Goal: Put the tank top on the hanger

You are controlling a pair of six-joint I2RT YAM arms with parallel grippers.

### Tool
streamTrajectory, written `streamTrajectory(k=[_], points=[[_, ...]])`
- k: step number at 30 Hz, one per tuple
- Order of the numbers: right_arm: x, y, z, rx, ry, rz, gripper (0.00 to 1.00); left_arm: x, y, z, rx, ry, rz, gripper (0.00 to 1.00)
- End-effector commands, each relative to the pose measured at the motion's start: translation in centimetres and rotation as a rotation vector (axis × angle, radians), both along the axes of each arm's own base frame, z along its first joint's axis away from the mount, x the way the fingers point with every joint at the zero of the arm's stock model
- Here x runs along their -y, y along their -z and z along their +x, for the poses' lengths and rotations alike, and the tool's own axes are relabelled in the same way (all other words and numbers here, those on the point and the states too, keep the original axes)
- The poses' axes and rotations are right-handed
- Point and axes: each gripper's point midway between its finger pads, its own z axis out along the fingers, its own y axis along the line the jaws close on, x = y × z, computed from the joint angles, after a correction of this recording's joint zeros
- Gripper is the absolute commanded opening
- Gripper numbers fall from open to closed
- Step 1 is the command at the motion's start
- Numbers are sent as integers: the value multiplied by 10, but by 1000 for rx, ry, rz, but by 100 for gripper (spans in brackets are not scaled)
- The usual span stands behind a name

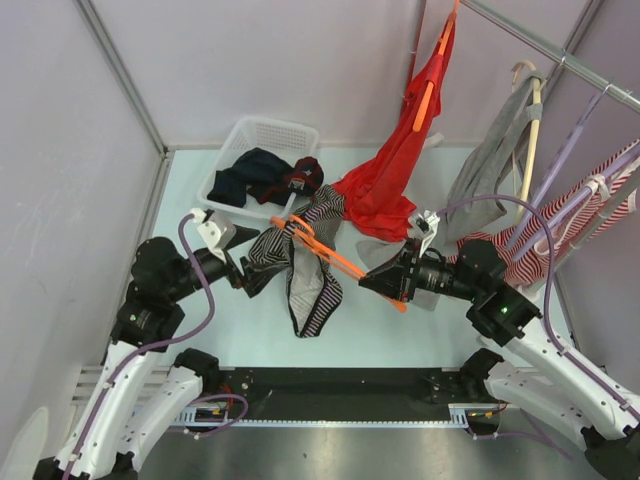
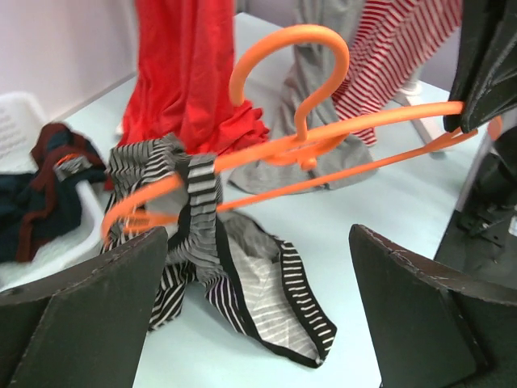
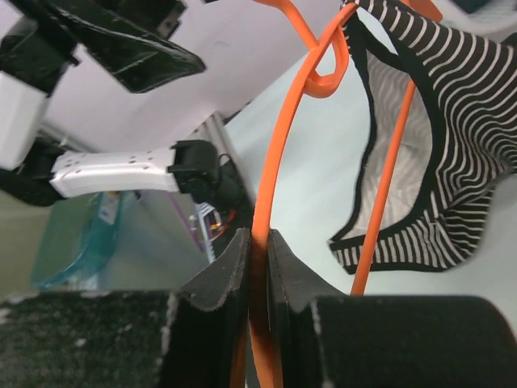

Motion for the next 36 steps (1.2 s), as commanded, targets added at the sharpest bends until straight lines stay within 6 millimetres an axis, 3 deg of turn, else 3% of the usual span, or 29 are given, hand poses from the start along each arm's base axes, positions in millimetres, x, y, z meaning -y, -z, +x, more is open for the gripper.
streamTrajectory(k=[1, 6, 14, 18, 28, 31, 36], points=[[-6, -32, -24, 40, -151, 113, 0, 16, -10, -7, 97, 151, 15, 99], [-8, -40, -32, 20, -204, 139, 0, 19, -11, -6, 145, 192, 48, 99], [-5, -48, -38, -12, -259, 161, 0, 33, -2, -31, 107, 374, 37, 94], [-4, -49, -46, -56, -322, 173, 0, 33, 2, -34, 95, 389, 34, 89], [-1, -59, -54, -77, -370, 190, 0, 32, 8, -34, 98, 374, 38, 91], [0, -62, -56, -77, -381, 202, 0, 34, 15, -32, 64, 388, 41, 88], [2, -68, -58, -74, -384, 219, 0, 37, 17, -36, 45, 422, 31, 67]])
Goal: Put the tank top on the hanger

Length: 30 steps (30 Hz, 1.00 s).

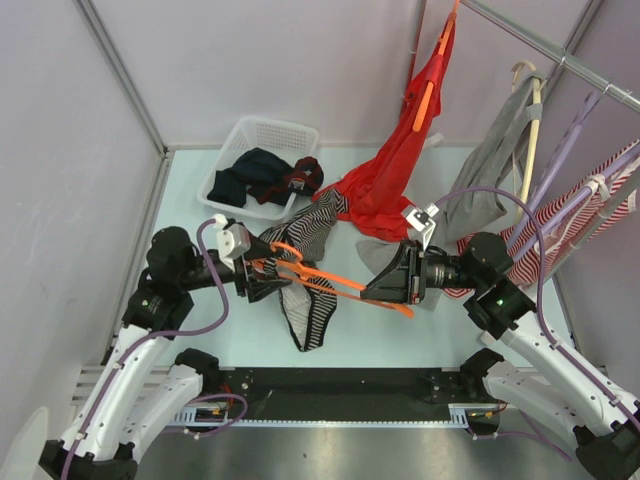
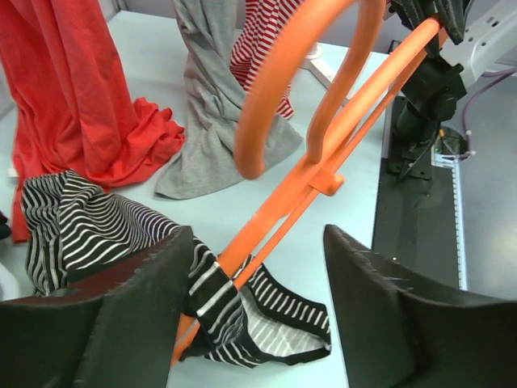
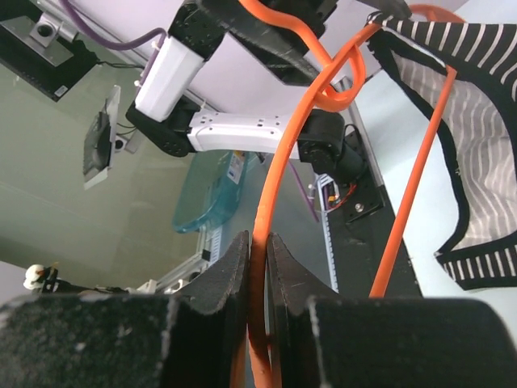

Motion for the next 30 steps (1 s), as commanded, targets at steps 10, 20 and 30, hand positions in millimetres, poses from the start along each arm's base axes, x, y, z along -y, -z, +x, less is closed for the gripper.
streamTrajectory(k=[10, 20, 30], points=[[3, -34, -8, 74, -46, 108, 0, 8, 4, -20, -28, 143, -25, 37], [5, -4, 22, 67, 93, -9, 0, 7, 3, -31, -16, 159, -35, 0], [19, 35, 54, 143, 304, -196, 30, 7, 12, -18, -56, 114, -14, 0]])
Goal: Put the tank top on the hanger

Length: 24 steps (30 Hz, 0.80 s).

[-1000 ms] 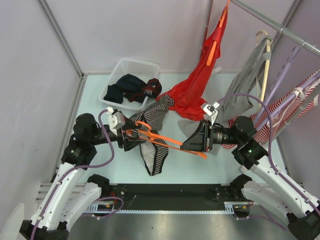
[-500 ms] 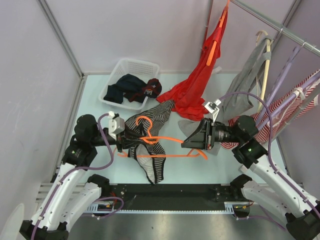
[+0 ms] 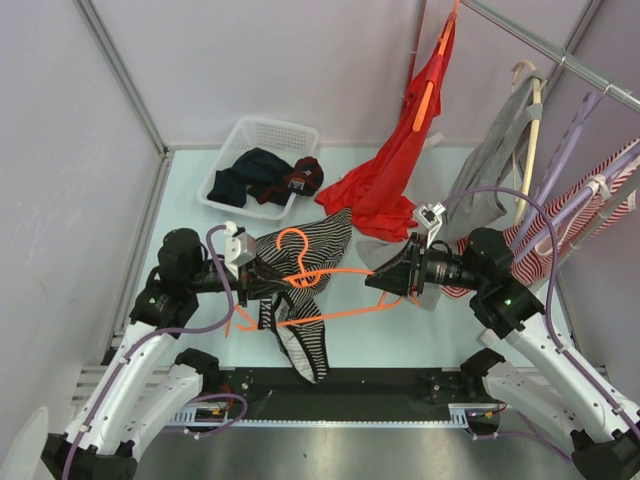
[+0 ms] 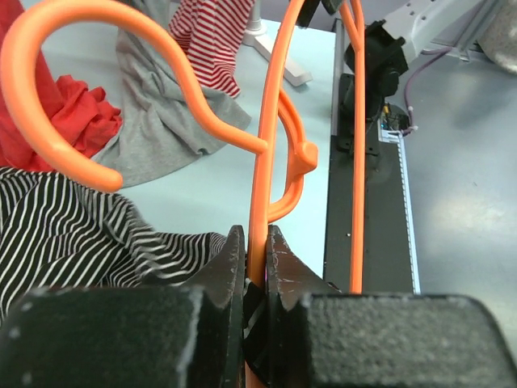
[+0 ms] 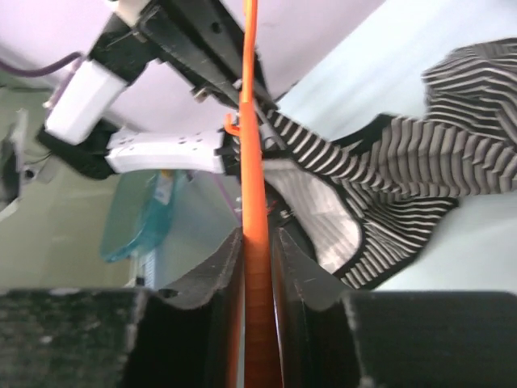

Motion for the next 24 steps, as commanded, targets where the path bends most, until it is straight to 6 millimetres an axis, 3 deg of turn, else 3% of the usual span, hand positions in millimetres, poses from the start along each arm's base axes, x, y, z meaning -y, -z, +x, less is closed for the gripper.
streamTrajectory(k=[1, 10, 14, 20, 24], points=[[11, 17, 20, 69, 133, -112, 32, 2, -10, 10, 28, -36, -12, 0], [20, 28, 30, 115, 197, -179, 46, 8, 12, 29, 32, -134, 94, 0], [27, 32, 34, 130, 242, -226, 70, 8, 20, 38, 44, -195, 159, 0], [58, 43, 55, 129, 452, -342, 87, 7, 27, 44, 67, -234, 216, 0], [77, 44, 68, 116, 597, -366, 88, 2, 33, 55, 87, -316, 279, 0]])
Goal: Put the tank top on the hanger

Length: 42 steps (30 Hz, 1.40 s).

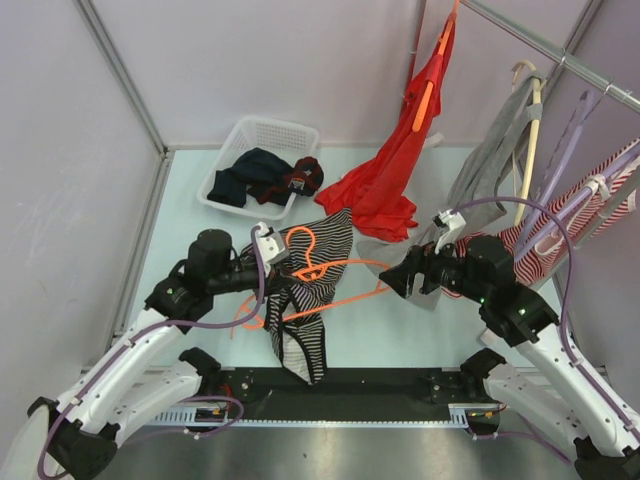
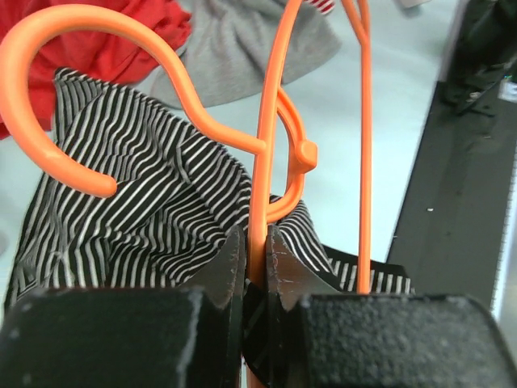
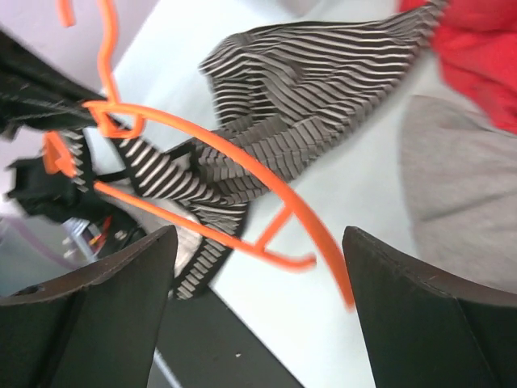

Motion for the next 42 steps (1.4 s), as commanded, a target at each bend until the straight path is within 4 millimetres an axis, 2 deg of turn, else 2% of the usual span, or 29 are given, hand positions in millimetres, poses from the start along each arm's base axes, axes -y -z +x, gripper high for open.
streamTrajectory(k=[1, 4, 6, 8, 10, 12, 13, 14, 16, 17, 18, 19, 20, 22, 23, 24, 26, 27, 29, 31, 32, 36, 38, 39, 40, 42], points=[[27, -15, 16, 68, 184, -23, 88, -10, -15, 26, 111, -133, 67, 0], [25, -8, 15, 48, 183, -13, 88, -29, -19, 54, 148, -312, 123, 0], [15, 3, 10, 22, 153, 0, 87, -38, -27, 68, 174, -392, 143, 0], [8, 8, 9, 8, 151, 14, 86, -41, -35, 74, 188, -429, 145, 0], [-7, 18, -3, -7, 104, 6, 86, -43, -36, 80, 189, -456, 157, 0], [-16, 23, -2, -7, 133, 1, 86, -45, -37, 83, 194, -478, 159, 0], [-31, 30, -19, -14, 75, -9, 86, -48, -37, 86, 198, -501, 161, 0], [-33, 33, -17, -10, 110, -18, 85, -50, -34, 87, 200, -514, 167, 0], [-52, 47, -30, -58, 81, -19, 85, -55, -38, 89, 222, -549, 153, 0], [-63, 59, -47, -72, 36, -38, 84, -57, -33, 88, 218, -557, 152, 0], [-76, 72, -56, -114, 21, -52, 83, -57, -36, 89, 227, -564, 136, 0], [-87, 81, -75, -125, -31, -73, 83, -58, -38, 86, 234, -568, 120, 0], [-97, 98, -81, -140, -32, -121, 82, -59, -34, 85, 229, -570, 120, 0], [-116, 105, -100, -170, -77, -140, 77, -61, -33, 84, 228, -582, 110, 0], [-126, 106, -104, -176, -90, -135, 76, -61, -32, 84, 226, -582, 111, 0], [-136, 118, -108, -192, -97, -166, 74, -62, -31, 83, 222, -582, 113, 0], [-157, 111, -117, -193, -141, -130, 72, -60, -27, 83, 209, -576, 115, 0], [-164, 125, -120, -203, -151, -164, 70, -59, -26, 83, 203, -577, 112, 0], [-177, 124, -122, -213, -168, -157, 68, -58, -22, 83, 190, -572, 117, 0], [-186, 137, -124, -217, -186, -203, 67, -56, -20, 84, 180, -572, 119, 0], [-192, 133, -124, -215, -194, -201, 66, -57, -19, 84, 177, -575, 121, 0], [-201, 145, -129, -233, -221, -246, 64, -59, -20, 84, 181, -589, 120, 0], [-201, 157, -132, -261, -210, -280, 63, -60, -20, 85, 183, -596, 118, 0], [-204, 156, -135, -263, -213, -285, 63, -61, -21, 85, 186, -601, 115, 0], [-199, 167, -137, -273, -201, -336, 61, -62, -21, 85, 187, -604, 116, 0], [-197, 171, -139, -258, -179, -379, 60, -64, -20, 85, 185, -614, 122, 0]])
